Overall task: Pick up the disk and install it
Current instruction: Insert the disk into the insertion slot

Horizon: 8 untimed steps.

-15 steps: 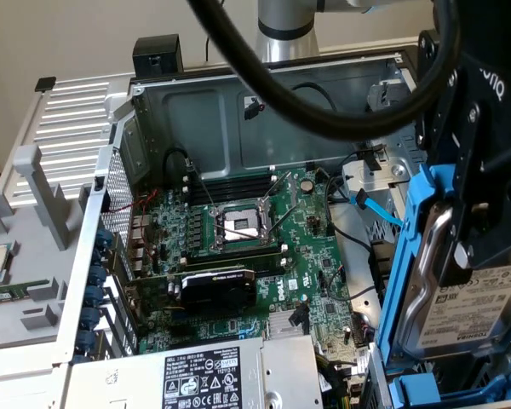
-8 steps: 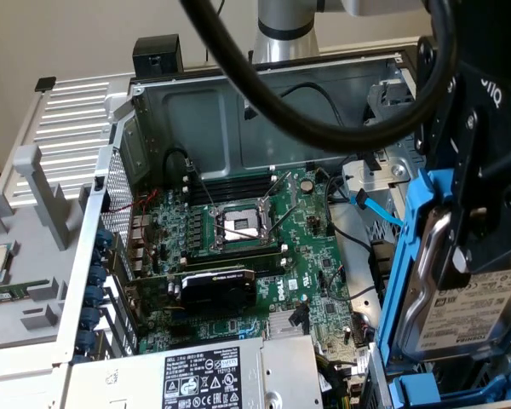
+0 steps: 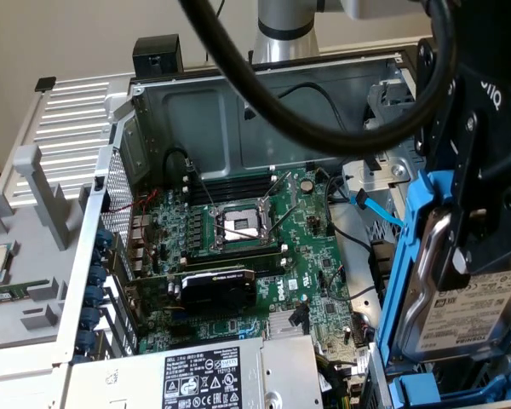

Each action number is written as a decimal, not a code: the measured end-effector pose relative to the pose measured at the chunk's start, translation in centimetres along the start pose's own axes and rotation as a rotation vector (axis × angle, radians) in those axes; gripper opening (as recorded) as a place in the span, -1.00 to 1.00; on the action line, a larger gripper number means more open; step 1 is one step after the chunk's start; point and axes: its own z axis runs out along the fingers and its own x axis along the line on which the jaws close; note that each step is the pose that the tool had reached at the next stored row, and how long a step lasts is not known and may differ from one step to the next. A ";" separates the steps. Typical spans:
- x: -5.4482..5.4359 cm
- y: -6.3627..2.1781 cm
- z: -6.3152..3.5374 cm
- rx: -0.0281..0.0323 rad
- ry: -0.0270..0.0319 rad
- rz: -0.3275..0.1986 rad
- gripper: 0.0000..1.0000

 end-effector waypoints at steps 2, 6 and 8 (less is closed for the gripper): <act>0.0 -0.02 0.02 -0.0001 0.0002 0.000 -0.26; 0.0 -0.08 0.07 0.0000 0.0001 0.000 -0.26; 0.0 -0.08 0.12 0.0000 0.0001 0.000 -0.26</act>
